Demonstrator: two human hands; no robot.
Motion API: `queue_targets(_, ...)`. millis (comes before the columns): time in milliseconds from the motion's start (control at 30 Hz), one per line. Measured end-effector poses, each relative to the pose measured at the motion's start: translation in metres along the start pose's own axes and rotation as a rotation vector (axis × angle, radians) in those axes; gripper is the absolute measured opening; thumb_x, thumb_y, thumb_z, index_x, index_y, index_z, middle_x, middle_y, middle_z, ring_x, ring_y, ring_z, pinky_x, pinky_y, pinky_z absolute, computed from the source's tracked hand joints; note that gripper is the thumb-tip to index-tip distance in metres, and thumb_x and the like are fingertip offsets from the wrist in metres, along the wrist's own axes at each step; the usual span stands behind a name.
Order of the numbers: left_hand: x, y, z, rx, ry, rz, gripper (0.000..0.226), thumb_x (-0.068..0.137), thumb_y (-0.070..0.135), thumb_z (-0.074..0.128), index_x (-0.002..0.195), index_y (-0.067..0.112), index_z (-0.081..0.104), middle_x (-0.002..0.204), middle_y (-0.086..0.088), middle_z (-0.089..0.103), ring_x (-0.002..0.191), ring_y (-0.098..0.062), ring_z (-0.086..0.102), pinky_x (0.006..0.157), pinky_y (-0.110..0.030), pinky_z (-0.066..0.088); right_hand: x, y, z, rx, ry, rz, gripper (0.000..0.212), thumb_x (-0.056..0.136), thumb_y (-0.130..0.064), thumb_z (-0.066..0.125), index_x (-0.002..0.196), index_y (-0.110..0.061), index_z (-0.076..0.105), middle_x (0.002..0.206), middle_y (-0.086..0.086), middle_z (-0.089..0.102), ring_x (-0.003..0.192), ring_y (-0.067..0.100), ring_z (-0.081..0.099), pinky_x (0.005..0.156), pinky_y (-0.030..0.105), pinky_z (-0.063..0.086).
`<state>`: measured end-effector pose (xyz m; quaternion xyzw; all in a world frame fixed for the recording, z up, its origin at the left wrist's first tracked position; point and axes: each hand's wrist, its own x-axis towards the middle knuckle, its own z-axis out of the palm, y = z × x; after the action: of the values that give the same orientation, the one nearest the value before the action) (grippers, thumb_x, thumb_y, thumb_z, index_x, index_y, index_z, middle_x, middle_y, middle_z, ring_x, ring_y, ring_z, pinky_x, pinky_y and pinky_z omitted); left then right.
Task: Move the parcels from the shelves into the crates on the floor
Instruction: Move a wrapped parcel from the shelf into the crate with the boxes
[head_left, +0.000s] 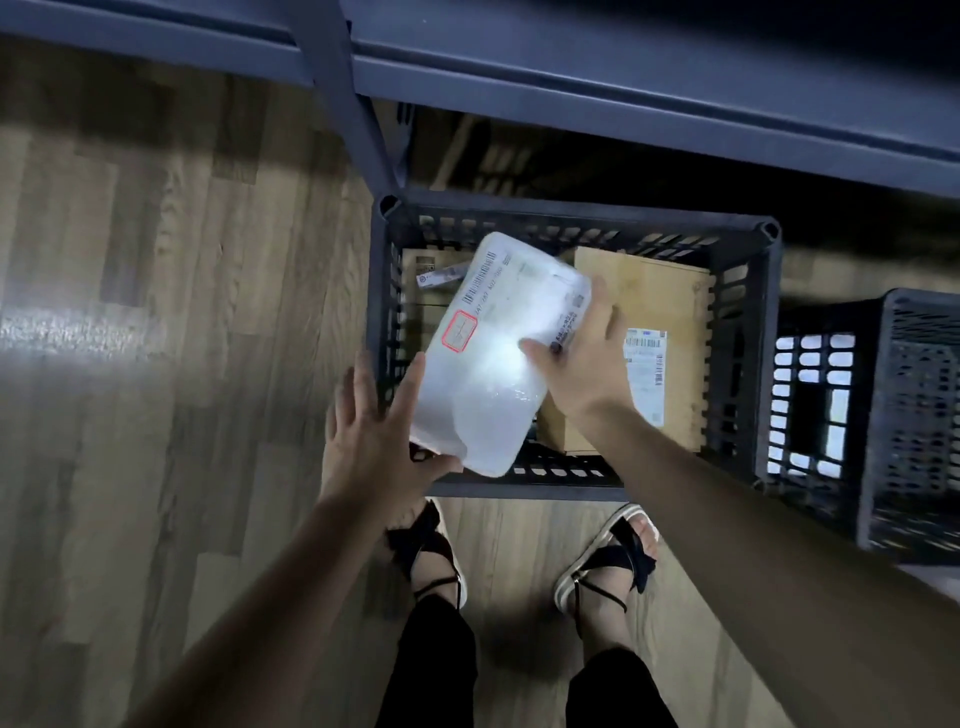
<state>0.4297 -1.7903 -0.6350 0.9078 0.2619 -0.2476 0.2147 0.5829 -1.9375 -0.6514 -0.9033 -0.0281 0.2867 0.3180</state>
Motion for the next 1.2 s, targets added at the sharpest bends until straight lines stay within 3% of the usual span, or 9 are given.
queue_targets(133,0.011,-0.006,0.001,-0.119,-0.229,0.138,0.116,0.074,0.025,0.078,0.147,0.039,-0.012,0.14,-0.011,0.028,0.118,-0.027,0.048,0.089,-0.034,0.046,-0.019,0.0,0.016,0.042,-0.212,-0.086,0.09,0.088,-0.032,0.064,0.151,-0.028,-0.001,0.157,-0.002,0.01,0.113,0.017,0.052,0.093,0.031,0.045)
queue_targets(233,0.001,-0.018,0.007,-0.108,-0.036,0.144,0.107,0.076,0.011,0.075,0.148,0.033,-0.002,0.126,-0.015,0.044,0.101,-0.03,0.057,0.074,-0.036,0.049,-0.014,-0.022,0.025,0.017,-0.258,-0.162,0.087,0.09,-0.029,0.062,0.152,-0.026,0.0,0.159,0.001,0.004,0.141,0.022,0.025,0.109,0.043,0.035)
queue_targets(333,-0.005,-0.03,0.011,-0.135,0.087,0.154,0.101,0.069,0.005,0.08,0.148,0.028,0.021,0.117,-0.021,0.051,0.089,-0.035,0.062,0.06,-0.039,0.052,-0.005,-0.044,0.028,-0.071,-0.325,-0.215,0.078,0.095,-0.031,0.055,0.151,-0.031,0.0,0.16,0.001,-0.004,0.136,0.018,0.036,0.114,0.034,0.025)
queue_targets(433,0.007,-0.023,0.009,-0.08,0.041,0.074,0.087,0.083,0.013,0.068,0.151,0.024,0.014,0.133,-0.015,0.039,0.105,-0.031,0.057,0.076,-0.039,0.05,0.002,-0.053,0.028,-0.211,-0.334,-0.176,0.074,0.097,-0.032,0.05,0.152,-0.03,-0.001,0.159,0.002,-0.011,0.134,0.017,0.036,0.108,0.027,0.024)
queue_targets(567,0.019,-0.013,0.005,0.08,0.082,0.033,0.08,0.084,0.016,0.067,0.149,0.017,0.02,0.146,-0.017,0.025,0.121,-0.033,0.046,0.089,-0.039,0.047,-0.003,-0.048,0.027,-0.474,-0.367,-0.237,0.091,0.09,-0.045,0.058,0.151,-0.028,-0.006,0.156,0.004,-0.024,0.146,0.026,-0.004,0.116,0.035,0.009)
queue_targets(667,0.024,-0.016,0.005,0.222,0.158,0.168,0.078,0.061,0.006,0.084,0.13,-0.002,0.049,0.143,-0.022,0.039,0.12,-0.036,0.05,0.095,-0.046,0.046,-0.008,-0.046,0.026,-0.717,-0.362,-0.336,0.097,0.088,-0.054,0.055,0.151,-0.02,-0.011,0.154,0.004,-0.03,0.143,0.022,-0.021,0.117,0.038,-0.005)
queue_targets(800,0.033,-0.014,0.002,0.283,0.132,0.224,0.072,0.057,0.0,0.084,0.121,-0.011,0.054,0.131,-0.025,0.051,0.115,-0.038,0.055,0.097,-0.045,0.045,-0.004,-0.055,0.03,-0.805,-0.393,-0.305,0.097,0.09,-0.051,0.053,0.15,-0.014,-0.015,0.155,0.005,-0.028,0.144,0.022,-0.02,0.116,0.033,-0.005)
queue_targets(967,0.028,-0.005,-0.017,0.351,-0.096,0.183,0.083,0.091,0.04,0.056,0.148,0.002,0.01,0.158,-0.013,0.002,0.144,-0.028,0.009,0.117,-0.037,0.011,-0.009,-0.067,0.03,-0.935,-0.389,-0.287,0.095,0.092,-0.049,0.052,0.15,-0.009,-0.011,0.156,0.011,-0.02,0.146,0.027,-0.011,0.116,0.036,-0.005)
queue_targets(1200,0.018,-0.015,-0.04,0.52,-0.284,0.186,0.072,0.096,0.046,0.038,0.151,0.015,0.003,0.158,-0.009,-0.013,0.145,-0.03,-0.005,0.117,-0.042,0.003,-0.048,-0.064,0.025,-0.947,-0.557,-0.359,0.081,0.093,-0.009,0.053,0.151,-0.011,-0.003,0.156,0.011,-0.02,0.146,0.026,-0.007,0.116,0.034,-0.001)
